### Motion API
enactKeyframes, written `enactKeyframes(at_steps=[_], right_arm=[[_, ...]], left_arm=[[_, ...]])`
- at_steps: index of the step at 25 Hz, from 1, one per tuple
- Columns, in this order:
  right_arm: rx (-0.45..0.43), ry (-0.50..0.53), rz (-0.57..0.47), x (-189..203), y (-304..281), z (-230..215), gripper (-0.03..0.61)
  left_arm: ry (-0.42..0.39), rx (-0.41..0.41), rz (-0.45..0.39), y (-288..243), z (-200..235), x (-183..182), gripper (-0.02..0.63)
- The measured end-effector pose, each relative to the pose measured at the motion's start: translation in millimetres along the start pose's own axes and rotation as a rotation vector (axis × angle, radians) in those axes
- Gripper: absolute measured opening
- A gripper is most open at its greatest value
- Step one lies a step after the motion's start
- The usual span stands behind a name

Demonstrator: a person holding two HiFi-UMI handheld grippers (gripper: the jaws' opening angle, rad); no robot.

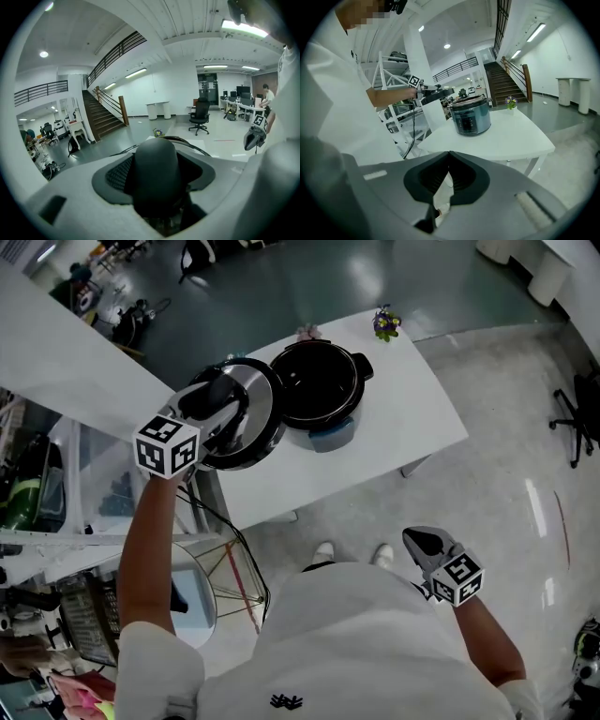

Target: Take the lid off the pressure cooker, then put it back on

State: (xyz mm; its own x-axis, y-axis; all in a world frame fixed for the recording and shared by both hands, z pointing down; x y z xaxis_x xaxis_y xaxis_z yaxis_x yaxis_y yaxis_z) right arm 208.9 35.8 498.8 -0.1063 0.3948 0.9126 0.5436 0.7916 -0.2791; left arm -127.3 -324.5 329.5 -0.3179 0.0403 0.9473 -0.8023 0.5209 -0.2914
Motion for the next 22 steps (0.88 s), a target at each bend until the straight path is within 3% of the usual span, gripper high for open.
enactKeyframes(at_steps=[22], right_arm=[[0.245, -0.073, -0.061, 22, 48, -4, 0.014]], left_arm=[[-0.061, 0.241, 0.004, -157, -32, -16, 0.288]])
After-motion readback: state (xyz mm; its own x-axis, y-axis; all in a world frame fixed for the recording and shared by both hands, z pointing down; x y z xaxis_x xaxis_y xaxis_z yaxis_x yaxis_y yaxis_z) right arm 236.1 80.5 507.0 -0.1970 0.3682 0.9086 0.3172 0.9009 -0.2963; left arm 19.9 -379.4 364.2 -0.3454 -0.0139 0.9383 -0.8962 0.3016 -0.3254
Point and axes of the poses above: the fingertips, and each gripper's own axes: y backward along the fingers, z to its left, x out of its underside, the point moved 8 cm from there along y, backward along the fingers, and after that the axes turned 13 degrees about -z, right-handed, at the moved point
